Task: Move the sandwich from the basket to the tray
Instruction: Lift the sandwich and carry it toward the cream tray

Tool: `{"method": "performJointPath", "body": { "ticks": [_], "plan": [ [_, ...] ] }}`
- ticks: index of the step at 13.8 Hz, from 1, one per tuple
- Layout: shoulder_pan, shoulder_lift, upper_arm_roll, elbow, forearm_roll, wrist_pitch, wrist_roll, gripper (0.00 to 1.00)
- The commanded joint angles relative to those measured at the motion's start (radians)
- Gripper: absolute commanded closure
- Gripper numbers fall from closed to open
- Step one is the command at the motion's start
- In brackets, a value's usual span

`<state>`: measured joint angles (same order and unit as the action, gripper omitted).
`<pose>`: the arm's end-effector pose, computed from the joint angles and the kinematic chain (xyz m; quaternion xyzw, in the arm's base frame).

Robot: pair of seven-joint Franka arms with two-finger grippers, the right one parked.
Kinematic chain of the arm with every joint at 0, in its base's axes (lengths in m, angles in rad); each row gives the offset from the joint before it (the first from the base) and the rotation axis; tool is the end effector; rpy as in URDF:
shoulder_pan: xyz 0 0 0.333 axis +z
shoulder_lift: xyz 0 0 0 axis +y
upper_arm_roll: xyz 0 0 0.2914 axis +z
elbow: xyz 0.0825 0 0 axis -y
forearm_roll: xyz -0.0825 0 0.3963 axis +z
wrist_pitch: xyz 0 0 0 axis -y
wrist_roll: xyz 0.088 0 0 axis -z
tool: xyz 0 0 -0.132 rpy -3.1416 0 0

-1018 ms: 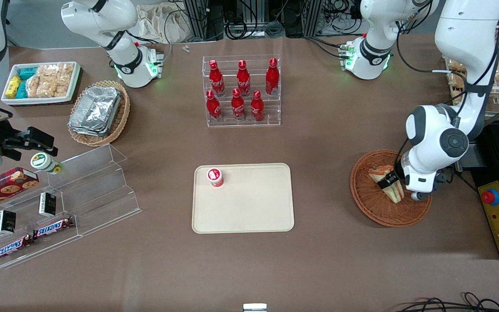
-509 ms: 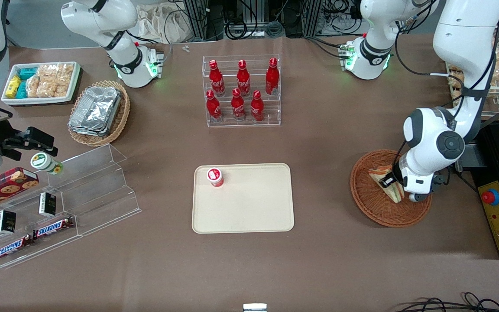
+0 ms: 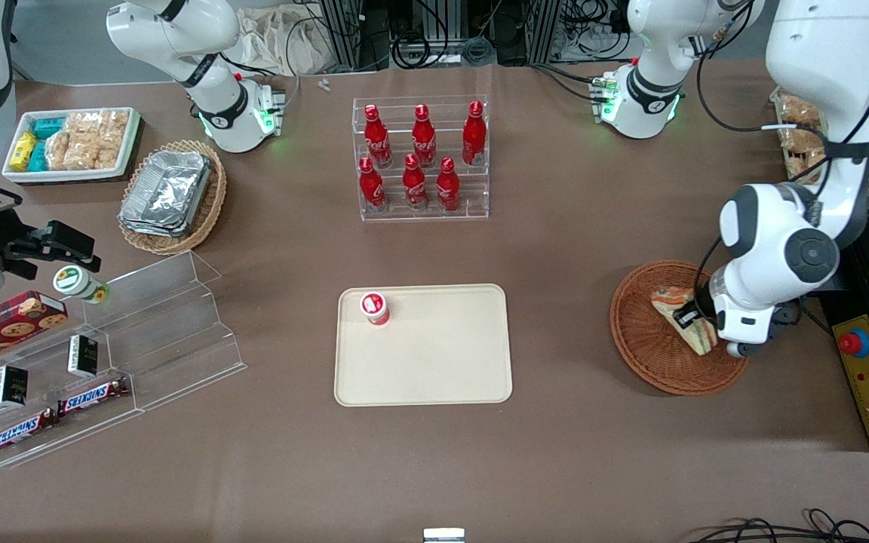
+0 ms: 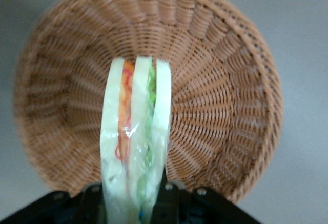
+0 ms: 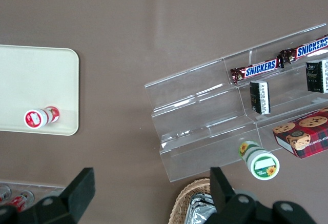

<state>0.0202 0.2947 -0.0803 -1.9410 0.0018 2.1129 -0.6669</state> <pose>0.5966 -0.0352 0.2671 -0.9523 -0.2987 0.0608 0.0114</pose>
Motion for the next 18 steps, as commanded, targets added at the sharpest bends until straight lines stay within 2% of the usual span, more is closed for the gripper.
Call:
{"method": "performJointPath", "body": {
  "ticks": [1,4,6,8,12,15,18],
  "plan": [
    [0.0,-0.008,-0.009,0.245,0.021,-0.314,-0.011,1.0],
    [-0.002,-0.006,-0.039,0.437,0.007,-0.523,0.016,1.0],
    [-0.003,0.001,-0.113,0.505,0.001,-0.544,0.006,1.0],
    [-0.005,0.004,-0.191,0.51,-0.008,-0.542,0.009,1.0],
    [-0.009,0.107,-0.366,0.519,0.009,-0.437,0.09,1.0],
    [-0.126,0.214,-0.372,0.51,0.039,-0.263,0.047,1.0],
    [-0.192,0.358,-0.374,0.513,0.164,-0.136,0.017,1.0]
  ]
}}
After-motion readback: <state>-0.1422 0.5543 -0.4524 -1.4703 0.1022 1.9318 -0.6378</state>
